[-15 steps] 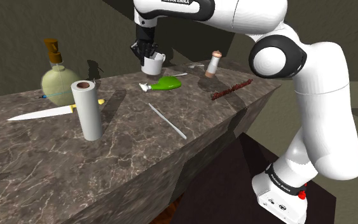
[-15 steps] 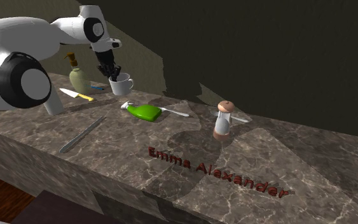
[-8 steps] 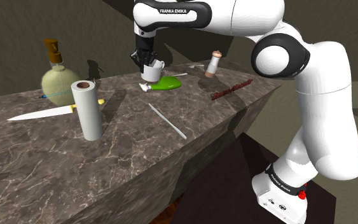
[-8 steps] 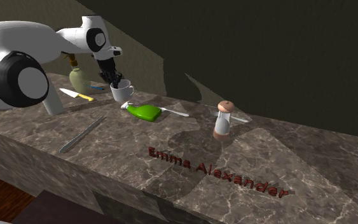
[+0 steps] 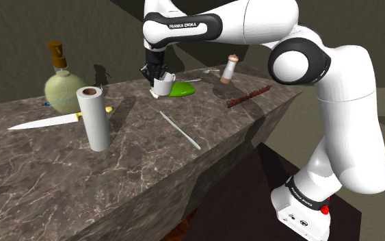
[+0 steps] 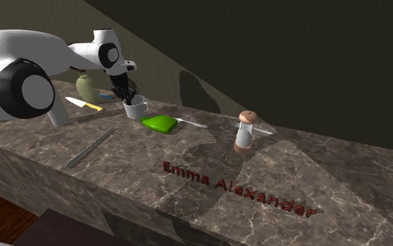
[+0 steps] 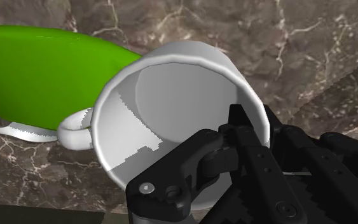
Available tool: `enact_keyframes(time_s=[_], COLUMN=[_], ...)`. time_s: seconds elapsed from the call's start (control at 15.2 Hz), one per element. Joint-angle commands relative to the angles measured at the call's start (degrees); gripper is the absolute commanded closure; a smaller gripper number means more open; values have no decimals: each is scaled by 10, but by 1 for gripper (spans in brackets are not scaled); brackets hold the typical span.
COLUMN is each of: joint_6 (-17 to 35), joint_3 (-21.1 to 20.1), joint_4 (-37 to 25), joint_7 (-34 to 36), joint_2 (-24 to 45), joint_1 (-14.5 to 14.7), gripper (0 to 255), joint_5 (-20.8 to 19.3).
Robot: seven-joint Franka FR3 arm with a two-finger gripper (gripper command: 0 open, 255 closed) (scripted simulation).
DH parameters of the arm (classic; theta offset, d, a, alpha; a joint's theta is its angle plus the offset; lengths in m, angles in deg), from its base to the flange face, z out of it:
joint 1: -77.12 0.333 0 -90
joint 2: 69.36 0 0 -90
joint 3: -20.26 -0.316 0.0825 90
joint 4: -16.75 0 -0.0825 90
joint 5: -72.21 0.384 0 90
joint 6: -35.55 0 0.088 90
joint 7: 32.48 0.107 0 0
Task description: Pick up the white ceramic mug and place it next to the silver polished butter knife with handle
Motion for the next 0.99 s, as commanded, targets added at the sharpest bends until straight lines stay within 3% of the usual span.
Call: enact_keyframes(time_s=[0.0, 0.26, 0.79, 0.86, 0.92], joint_6=[14, 38, 38, 36, 36], joint_3=[0, -1, -1, -1, -1], joint_4=[12, 28, 28, 27, 26], joint_7=[0, 0, 0, 1, 0], joint_2=[2, 9, 9, 9, 9], joint_1=[0, 1, 0, 1, 0], gripper=[255, 255, 255, 0, 0], joint_5=[0, 1, 1, 1, 1])
